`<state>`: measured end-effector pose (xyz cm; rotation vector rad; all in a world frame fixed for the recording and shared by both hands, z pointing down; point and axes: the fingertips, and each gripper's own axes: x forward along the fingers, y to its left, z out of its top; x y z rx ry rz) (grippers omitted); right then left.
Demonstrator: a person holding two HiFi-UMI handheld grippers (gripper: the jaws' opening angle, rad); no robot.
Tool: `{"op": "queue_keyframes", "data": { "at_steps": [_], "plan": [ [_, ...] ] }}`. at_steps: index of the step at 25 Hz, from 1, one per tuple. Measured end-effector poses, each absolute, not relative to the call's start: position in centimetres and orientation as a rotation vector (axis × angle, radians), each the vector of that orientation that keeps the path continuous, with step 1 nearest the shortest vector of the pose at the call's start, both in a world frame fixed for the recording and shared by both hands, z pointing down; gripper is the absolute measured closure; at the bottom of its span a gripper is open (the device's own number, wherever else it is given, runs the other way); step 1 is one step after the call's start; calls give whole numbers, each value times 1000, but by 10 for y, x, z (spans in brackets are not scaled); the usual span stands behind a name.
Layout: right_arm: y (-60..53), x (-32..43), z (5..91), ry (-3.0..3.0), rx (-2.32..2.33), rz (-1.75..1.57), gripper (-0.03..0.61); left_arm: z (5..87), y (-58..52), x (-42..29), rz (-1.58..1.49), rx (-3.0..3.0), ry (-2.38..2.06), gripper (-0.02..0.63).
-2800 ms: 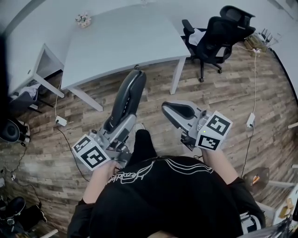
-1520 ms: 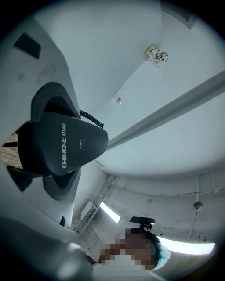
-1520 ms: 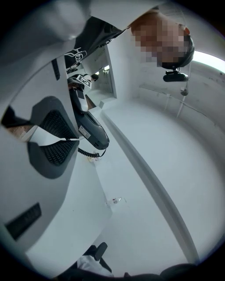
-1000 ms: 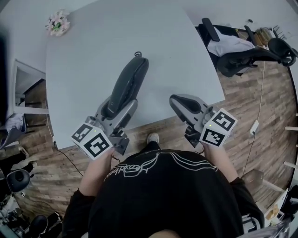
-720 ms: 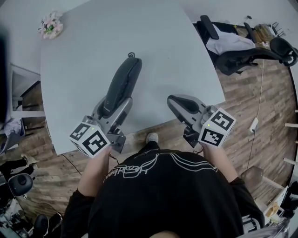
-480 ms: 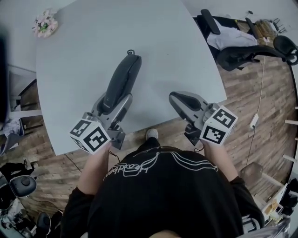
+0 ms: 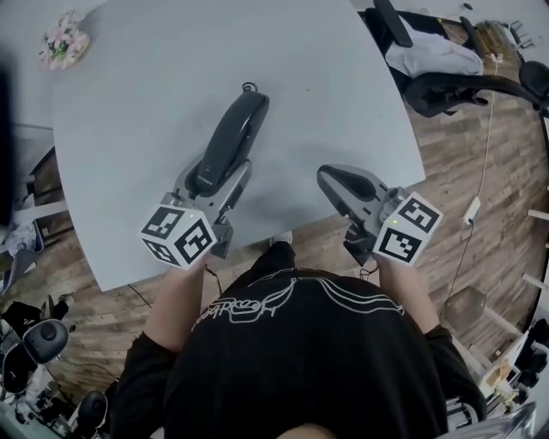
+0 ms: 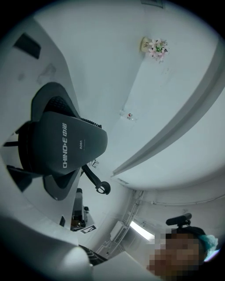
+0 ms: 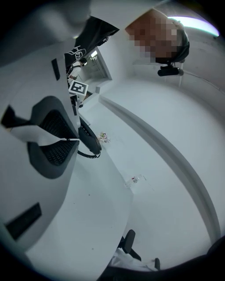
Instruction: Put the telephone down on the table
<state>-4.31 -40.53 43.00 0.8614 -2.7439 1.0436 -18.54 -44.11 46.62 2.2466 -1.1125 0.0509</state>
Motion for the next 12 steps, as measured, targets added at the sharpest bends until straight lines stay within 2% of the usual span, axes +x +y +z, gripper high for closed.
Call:
{"op": "queue_keyframes", "data": {
  "at_steps": [12],
  "plan": [
    [-413, -25, 441, -2708, 936, 1139, 535, 533, -449, -157, 391, 2316, -1117, 330]
  ]
}}
